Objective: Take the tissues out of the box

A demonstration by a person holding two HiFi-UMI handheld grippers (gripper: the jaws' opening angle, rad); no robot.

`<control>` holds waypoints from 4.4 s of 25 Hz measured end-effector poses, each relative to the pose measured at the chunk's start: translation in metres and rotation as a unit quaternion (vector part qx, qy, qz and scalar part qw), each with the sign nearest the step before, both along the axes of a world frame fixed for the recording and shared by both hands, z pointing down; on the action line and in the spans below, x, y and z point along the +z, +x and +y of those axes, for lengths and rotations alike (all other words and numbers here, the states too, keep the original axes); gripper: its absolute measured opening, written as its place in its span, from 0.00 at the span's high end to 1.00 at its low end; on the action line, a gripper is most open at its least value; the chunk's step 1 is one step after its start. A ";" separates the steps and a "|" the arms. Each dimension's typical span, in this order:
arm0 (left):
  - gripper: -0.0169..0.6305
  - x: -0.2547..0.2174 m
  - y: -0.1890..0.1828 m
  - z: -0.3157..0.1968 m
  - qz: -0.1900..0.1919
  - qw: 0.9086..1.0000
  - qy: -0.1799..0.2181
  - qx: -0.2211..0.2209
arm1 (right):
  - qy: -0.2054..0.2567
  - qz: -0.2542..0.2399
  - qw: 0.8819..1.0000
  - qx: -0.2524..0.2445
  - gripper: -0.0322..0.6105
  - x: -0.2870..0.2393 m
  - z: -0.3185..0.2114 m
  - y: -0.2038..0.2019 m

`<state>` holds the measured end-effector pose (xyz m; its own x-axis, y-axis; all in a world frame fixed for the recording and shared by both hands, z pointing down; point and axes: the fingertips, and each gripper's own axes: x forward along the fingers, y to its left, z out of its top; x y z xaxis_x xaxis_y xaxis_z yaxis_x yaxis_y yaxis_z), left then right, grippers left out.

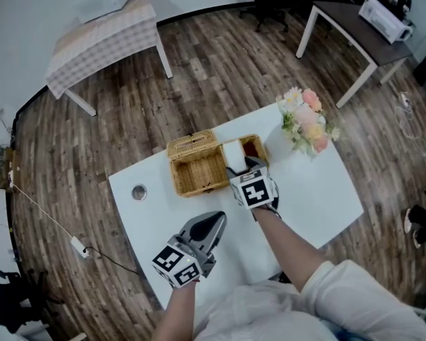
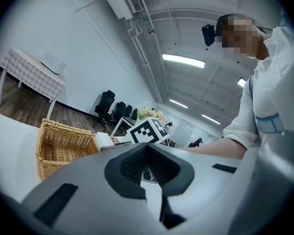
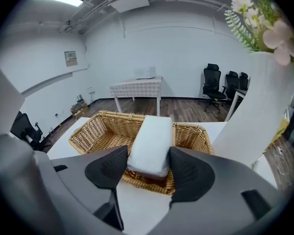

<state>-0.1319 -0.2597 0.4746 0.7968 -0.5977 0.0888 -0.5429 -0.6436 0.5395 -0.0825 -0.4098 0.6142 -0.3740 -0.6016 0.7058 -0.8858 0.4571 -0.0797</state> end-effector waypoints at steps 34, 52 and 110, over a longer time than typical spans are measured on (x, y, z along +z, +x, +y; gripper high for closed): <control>0.97 -0.003 -0.005 0.015 -0.002 1.000 0.010 -0.015 | -0.005 -0.003 1.000 0.014 0.58 -0.022 -0.005 0.008; 0.97 -0.014 0.027 0.044 0.011 0.999 0.032 -0.021 | 0.054 -0.020 0.998 -0.013 0.58 -0.082 0.023 0.026; 0.97 -0.002 0.128 0.083 -0.012 1.000 0.017 -0.001 | -0.023 -0.149 0.988 -0.046 0.59 -0.052 0.143 0.105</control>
